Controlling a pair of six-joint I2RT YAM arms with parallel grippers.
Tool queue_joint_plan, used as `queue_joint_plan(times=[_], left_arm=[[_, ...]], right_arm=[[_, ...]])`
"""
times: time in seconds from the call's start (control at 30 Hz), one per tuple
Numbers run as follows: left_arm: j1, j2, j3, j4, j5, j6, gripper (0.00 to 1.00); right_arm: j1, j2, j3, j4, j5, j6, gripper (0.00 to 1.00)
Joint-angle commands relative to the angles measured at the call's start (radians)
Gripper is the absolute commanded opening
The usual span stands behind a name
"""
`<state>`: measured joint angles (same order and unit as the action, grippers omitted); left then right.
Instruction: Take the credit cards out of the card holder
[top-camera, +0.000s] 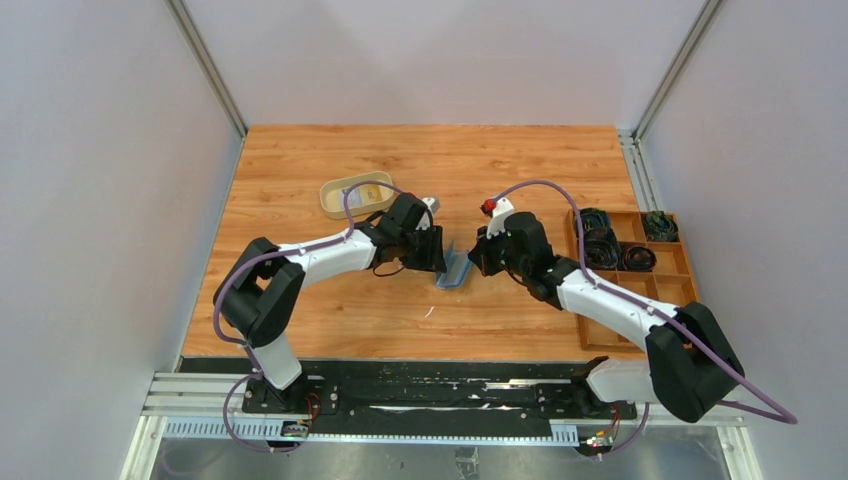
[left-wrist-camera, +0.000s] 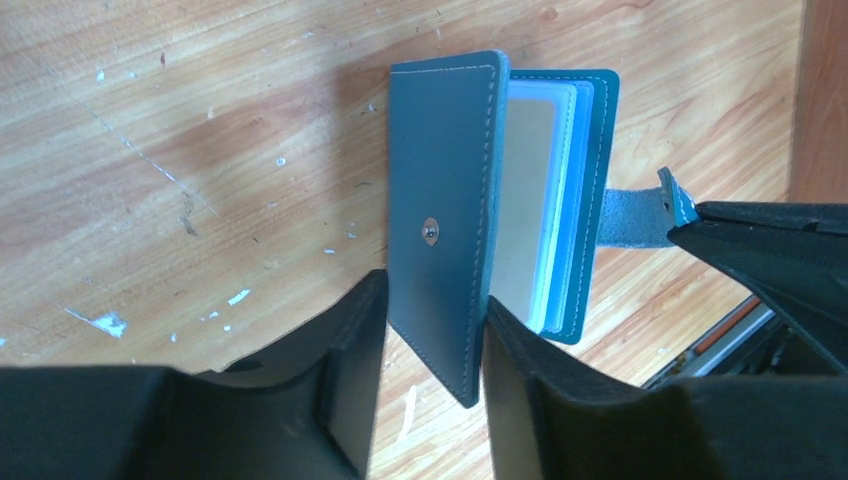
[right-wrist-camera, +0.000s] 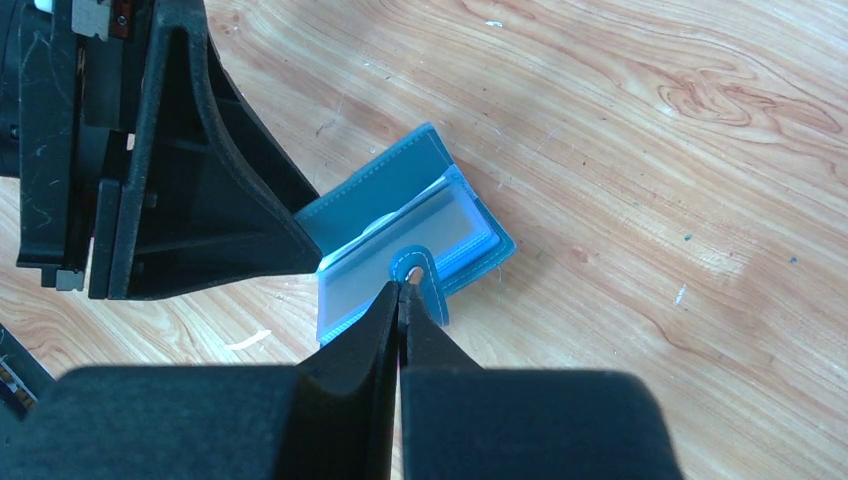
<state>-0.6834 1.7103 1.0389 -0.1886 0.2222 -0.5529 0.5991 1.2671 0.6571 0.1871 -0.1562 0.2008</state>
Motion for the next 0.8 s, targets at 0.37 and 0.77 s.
queue_joint_plan(times=[0.37,0.77], left_arm=[[0.034,0.057,0.033,-0.007,0.162,0.122,0.00],[0.168,0.035,-0.098,0.238,0.439,0.015,0.00]], right_arm=[[-0.011,0.003,0.015,-0.024,-0.006,-0.009,0.00],[-0.012,-0.011,0.019,-0.044,-0.013,-0.027,0.00]])
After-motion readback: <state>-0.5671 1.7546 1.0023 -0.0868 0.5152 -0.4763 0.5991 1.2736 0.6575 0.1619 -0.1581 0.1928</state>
